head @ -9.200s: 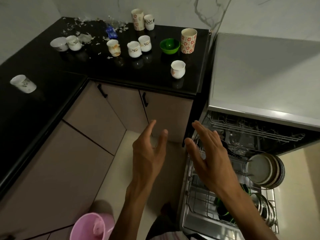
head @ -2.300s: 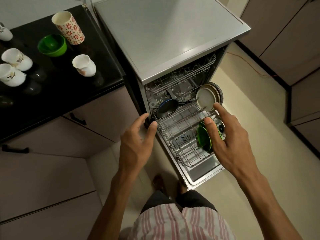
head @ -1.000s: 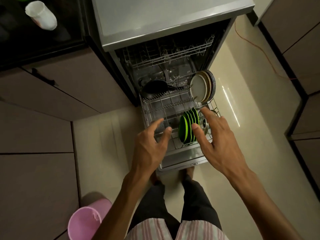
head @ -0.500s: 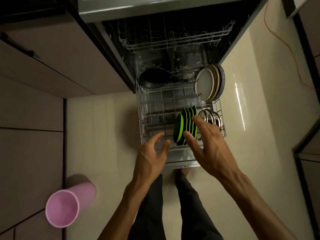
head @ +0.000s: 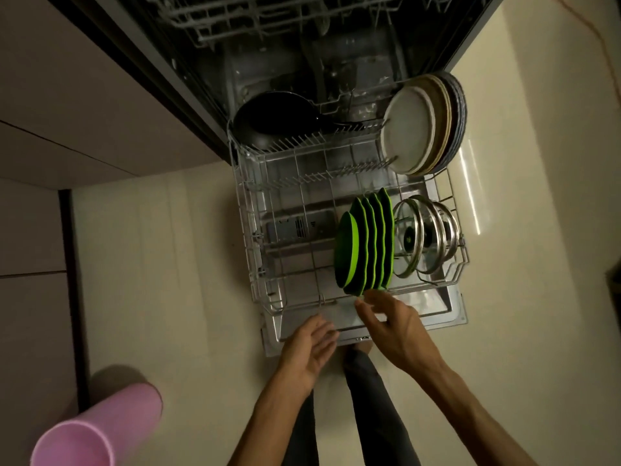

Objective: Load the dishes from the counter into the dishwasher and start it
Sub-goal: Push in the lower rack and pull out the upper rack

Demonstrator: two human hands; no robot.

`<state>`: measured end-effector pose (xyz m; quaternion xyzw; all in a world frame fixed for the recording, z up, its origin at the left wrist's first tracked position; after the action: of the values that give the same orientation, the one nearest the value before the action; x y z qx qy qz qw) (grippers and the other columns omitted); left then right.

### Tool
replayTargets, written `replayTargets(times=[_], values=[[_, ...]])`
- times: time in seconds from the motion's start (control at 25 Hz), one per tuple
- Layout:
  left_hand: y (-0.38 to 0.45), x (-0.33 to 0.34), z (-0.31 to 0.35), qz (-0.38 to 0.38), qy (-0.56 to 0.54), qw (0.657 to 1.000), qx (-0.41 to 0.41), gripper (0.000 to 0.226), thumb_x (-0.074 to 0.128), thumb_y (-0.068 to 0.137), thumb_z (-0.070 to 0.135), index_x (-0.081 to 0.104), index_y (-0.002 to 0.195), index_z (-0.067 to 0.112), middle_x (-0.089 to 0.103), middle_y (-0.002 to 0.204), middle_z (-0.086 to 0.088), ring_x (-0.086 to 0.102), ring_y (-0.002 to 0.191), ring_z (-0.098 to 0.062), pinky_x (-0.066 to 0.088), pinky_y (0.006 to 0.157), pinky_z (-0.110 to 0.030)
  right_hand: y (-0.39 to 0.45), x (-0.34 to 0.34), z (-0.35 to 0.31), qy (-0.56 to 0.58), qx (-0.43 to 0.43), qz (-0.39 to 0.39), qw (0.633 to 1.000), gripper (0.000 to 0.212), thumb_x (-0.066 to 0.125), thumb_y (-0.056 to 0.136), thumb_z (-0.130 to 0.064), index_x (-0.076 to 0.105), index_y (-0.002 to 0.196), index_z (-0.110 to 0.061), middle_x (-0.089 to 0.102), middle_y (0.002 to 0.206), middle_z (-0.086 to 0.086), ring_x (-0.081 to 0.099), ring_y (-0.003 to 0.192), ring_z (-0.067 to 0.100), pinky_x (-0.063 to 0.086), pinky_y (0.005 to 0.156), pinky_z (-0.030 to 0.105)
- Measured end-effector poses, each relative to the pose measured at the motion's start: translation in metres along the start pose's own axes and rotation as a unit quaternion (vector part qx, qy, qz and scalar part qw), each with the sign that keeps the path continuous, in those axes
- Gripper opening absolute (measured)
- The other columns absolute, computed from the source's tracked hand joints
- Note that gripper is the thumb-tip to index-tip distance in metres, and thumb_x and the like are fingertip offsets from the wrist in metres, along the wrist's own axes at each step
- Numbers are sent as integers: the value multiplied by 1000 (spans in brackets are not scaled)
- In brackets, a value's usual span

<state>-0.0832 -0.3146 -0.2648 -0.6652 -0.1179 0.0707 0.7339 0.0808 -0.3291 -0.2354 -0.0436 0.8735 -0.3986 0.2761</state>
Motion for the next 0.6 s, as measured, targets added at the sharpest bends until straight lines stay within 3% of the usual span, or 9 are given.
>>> replayTargets(times=[0.08,0.16,0.28,0.36,0.6], values=[[36,-5,-8,36,-40,998,-30,43,56,96,23,51,133,3,60,126,-20,61,111,-31,51,82,-35,25,24,35,67,82,-24,994,43,46,98,-44,57,125,-13,64,122,9,59,102,12,47,77,17],[63,-8,-10,64,-57,996,-26,49,57,95,23,45,139,3,56,131,-23,57,118,-34,49,89,-38,44,41,67,150,171,-20,974,38,49,99,-39,58,122,-9,64,116,11,61,99,16,51,86,29],[94,-8,-3,73,-76,994,-8,52,58,95,23,42,141,6,52,136,-24,55,121,-35,45,99,-41,74,52,103,306,245,3,920,47,55,98,-29,46,137,-3,60,125,15,62,107,25,50,98,42],[106,-7,-1,71,-86,994,3,50,57,96,22,42,141,5,52,136,-25,56,120,-35,44,103,-43,89,55,114,386,245,20,889,48,54,99,-18,38,142,-3,56,130,16,59,114,29,48,101,43],[125,-8,-6,93,-101,990,23,49,60,94,20,45,136,1,56,128,-30,62,108,-35,47,97,-41,105,62,126,418,213,36,882,29,46,97,1,54,124,4,65,117,17,63,110,24,48,102,42]])
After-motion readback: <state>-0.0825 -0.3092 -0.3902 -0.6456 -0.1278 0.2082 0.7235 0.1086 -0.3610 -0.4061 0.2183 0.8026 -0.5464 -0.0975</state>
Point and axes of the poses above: each hand's wrist, its own y-axis towards the middle knuckle, its own x-axis out of the palm, z = x × y, the point moved 1 cm from there along y, towards the middle knuckle
